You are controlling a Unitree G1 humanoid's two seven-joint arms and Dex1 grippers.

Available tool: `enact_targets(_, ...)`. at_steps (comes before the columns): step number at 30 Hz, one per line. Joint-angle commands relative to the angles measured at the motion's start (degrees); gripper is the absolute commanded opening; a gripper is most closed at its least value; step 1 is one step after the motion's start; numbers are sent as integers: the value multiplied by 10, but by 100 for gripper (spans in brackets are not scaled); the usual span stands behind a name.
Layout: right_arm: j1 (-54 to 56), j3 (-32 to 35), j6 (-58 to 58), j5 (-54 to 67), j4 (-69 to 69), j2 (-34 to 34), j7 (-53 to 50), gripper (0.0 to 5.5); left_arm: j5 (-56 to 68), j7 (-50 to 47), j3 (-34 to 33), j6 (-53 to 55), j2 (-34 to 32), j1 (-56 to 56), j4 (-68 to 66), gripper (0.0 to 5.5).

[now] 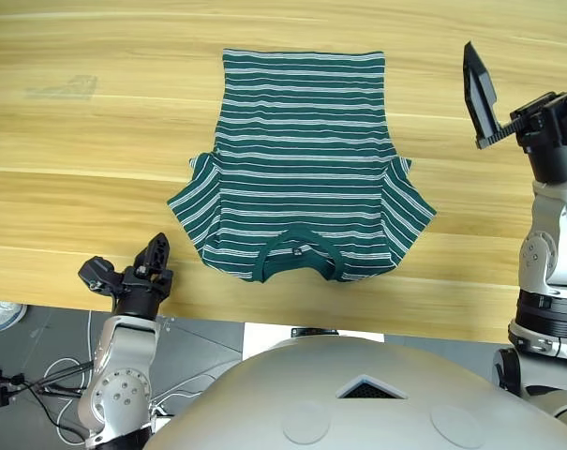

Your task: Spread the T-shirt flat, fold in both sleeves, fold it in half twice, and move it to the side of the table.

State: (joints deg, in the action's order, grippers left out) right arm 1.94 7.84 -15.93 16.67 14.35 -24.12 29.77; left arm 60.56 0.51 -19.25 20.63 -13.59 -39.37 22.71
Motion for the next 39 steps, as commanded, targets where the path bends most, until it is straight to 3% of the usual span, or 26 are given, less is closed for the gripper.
enact_targets(1,1,-2,6,-6,4,1,-1,511,-27,5,7,25,0,16,-23,234)
enact_targets(11,-2,-7,-1,-12,-5,1,2,511,-93,46,36,50,0,88,-70,234)
enact_targets(27,12,-15,-25,-18,-38,4,9,511,-190,66,23,68,-21,171,-136,234)
enact_targets(39,14,-15,-34,-20,-46,5,13,514,-236,87,29,74,-21,168,-132,46)
